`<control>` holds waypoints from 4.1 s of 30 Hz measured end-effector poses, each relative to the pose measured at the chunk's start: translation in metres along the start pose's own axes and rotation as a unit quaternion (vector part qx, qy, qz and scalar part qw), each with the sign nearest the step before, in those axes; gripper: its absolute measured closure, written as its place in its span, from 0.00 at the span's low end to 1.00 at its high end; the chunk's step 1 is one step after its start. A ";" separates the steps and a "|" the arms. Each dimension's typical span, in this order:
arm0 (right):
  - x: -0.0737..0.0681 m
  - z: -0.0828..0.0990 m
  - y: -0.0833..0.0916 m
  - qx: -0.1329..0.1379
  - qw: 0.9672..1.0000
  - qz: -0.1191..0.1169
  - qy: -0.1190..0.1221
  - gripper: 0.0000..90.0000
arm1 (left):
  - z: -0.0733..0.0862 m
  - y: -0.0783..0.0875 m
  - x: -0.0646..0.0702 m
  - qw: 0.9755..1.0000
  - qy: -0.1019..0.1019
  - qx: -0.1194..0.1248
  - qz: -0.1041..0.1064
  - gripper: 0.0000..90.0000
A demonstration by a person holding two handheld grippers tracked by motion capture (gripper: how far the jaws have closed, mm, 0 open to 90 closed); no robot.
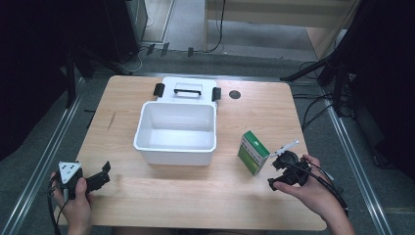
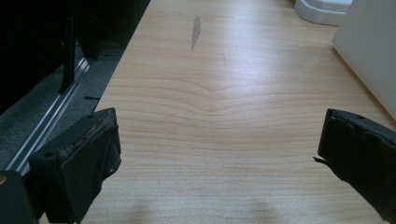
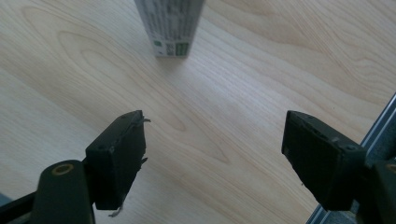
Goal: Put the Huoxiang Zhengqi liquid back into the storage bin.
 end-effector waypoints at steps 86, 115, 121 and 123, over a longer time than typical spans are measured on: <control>-0.010 -0.198 0.118 -0.010 0.972 -0.035 0.231 0.72 | 0.001 -0.004 -0.001 1.000 0.008 -0.021 0.006 0.00; -0.081 -0.243 0.130 0.088 0.892 -0.080 0.436 0.72 | 0.001 -0.006 -0.001 1.000 0.007 -0.023 0.004 0.00; -0.084 -0.245 0.118 0.060 0.895 -0.071 0.436 0.72 | 0.001 -0.006 -0.001 1.000 0.008 -0.023 0.005 0.00; -0.085 -0.247 0.115 0.061 0.892 -0.072 0.441 0.72 | 0.001 -0.006 -0.001 1.000 0.008 -0.023 0.005 0.00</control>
Point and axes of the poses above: each handheld gripper's, and its own axes: y roughly backward along the jaws, z roughly out of its underside, x roughly to its right, the point moved 7 cm from there along -y, roughly forward along the jaws, and after that the axes turned 4 degrees about y, right-handed, at the moved point
